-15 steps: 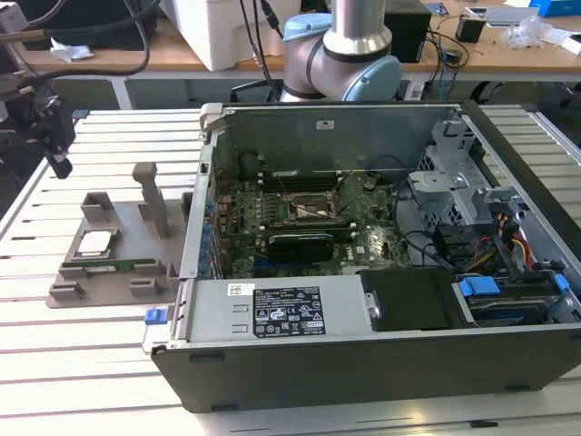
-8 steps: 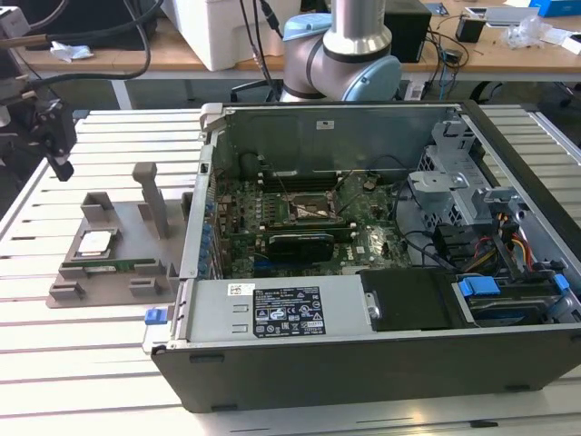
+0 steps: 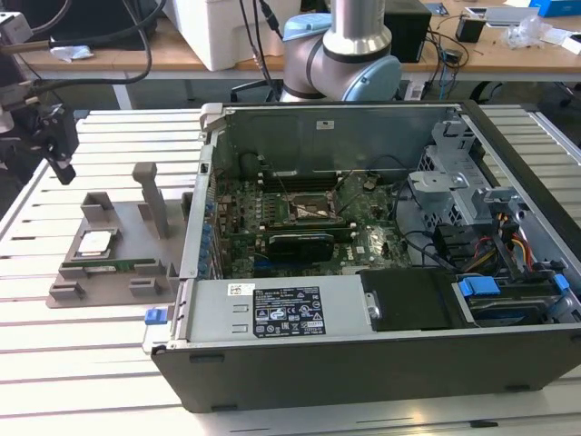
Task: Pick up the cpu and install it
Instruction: 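Pick up the cpu and move it towards the insertion slot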
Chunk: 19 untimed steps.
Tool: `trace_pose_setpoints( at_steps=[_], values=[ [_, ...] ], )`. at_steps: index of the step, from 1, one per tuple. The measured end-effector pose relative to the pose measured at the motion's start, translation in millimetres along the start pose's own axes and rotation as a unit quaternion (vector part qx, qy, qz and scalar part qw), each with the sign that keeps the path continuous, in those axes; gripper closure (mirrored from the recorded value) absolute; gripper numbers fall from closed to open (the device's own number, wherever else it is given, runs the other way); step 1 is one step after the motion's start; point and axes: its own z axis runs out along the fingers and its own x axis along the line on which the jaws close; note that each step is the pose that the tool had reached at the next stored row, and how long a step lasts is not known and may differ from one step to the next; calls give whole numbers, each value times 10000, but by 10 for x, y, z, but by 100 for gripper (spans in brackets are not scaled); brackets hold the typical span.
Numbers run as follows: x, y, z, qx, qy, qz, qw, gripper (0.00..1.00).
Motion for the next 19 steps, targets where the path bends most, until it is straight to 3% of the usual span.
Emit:
trace_pose_setpoints(
  at_steps=[19],
  values=[
    [2,-2,159,1,0,0,10000,40]
  ],
)
